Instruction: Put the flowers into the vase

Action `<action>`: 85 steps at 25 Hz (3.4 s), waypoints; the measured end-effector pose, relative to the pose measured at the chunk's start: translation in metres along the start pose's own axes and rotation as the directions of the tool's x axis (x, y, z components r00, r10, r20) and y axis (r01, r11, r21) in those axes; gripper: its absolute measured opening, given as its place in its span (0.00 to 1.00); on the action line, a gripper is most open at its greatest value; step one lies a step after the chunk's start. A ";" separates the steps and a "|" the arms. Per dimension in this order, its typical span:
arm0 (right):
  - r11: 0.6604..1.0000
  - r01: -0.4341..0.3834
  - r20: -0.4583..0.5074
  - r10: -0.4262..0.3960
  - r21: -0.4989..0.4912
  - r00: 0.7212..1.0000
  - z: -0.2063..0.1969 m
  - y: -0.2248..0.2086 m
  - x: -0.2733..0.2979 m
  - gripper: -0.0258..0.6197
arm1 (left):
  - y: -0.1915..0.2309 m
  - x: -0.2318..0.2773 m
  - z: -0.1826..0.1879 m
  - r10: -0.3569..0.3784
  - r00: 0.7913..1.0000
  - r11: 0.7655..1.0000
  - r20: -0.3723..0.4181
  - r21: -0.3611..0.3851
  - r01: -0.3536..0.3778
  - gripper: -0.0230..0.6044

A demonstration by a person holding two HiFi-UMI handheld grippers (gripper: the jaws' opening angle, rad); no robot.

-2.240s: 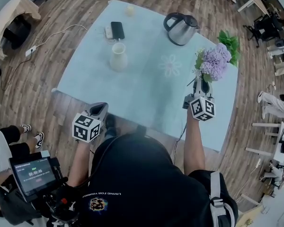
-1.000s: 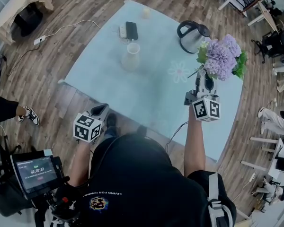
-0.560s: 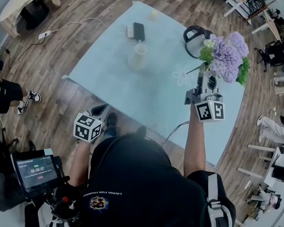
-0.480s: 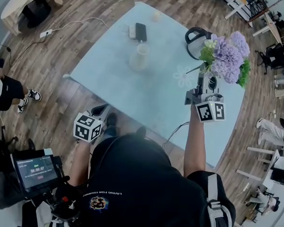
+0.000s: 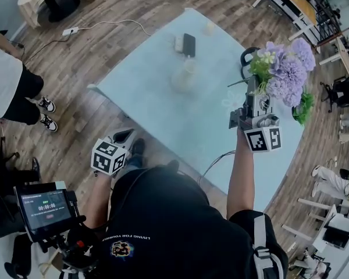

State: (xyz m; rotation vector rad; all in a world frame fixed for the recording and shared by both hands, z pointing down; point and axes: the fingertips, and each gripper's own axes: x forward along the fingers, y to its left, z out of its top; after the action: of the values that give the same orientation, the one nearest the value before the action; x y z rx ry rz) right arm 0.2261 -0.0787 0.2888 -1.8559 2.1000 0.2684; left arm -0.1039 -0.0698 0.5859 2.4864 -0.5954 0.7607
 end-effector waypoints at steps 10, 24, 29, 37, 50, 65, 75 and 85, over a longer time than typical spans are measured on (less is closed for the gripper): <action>0.963 -0.226 0.044 0.222 0.146 0.974 -0.011 0.024 0.032 0.11 | 0.020 -0.011 -0.016 0.057 0.998 0.997 0.003 -0.050 -0.057 0.05; 0.921 -0.320 -0.007 0.330 0.221 0.944 -0.062 0.032 0.077 0.11 | 0.035 -0.023 -0.010 0.111 0.994 0.991 0.024 -0.083 -0.109 0.05; 0.938 -0.268 -0.044 0.284 0.220 0.958 -0.089 0.023 0.089 0.11 | 0.038 -0.025 -0.010 0.126 0.992 0.988 0.026 -0.095 -0.123 0.05; 0.949 -0.202 -0.104 0.232 0.240 0.967 -0.147 0.014 0.103 0.11 | 0.041 -0.025 -0.011 0.146 0.989 0.983 0.028 -0.115 -0.142 0.05; 0.970 -0.131 -0.293 0.189 0.204 0.937 -0.233 0.008 0.093 0.11 | 0.054 -0.032 -0.023 0.199 0.980 0.966 0.022 -0.173 -0.192 0.05; 0.977 -0.174 -0.390 0.208 0.121 0.897 -0.261 0.021 0.075 0.11 | 0.048 -0.028 -0.017 0.178 0.984 0.972 0.030 -0.159 -0.171 0.05; 0.976 -0.197 -0.403 0.220 0.098 0.888 -0.260 0.024 0.074 0.11 | 0.046 -0.023 -0.016 0.167 0.986 0.975 0.024 -0.154 -0.161 0.05; 0.976 -0.197 -0.413 0.216 0.089 0.885 -0.264 0.023 0.074 0.11 | 0.047 -0.024 -0.017 0.167 0.986 0.975 0.027 -0.153 -0.161 0.05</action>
State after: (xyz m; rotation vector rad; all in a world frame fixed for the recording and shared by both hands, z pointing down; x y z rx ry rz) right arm 0.1655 -0.2362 0.5057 -1.7850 2.5720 -0.1486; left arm -0.1532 -0.0917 0.5985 2.3391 -0.8492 0.7006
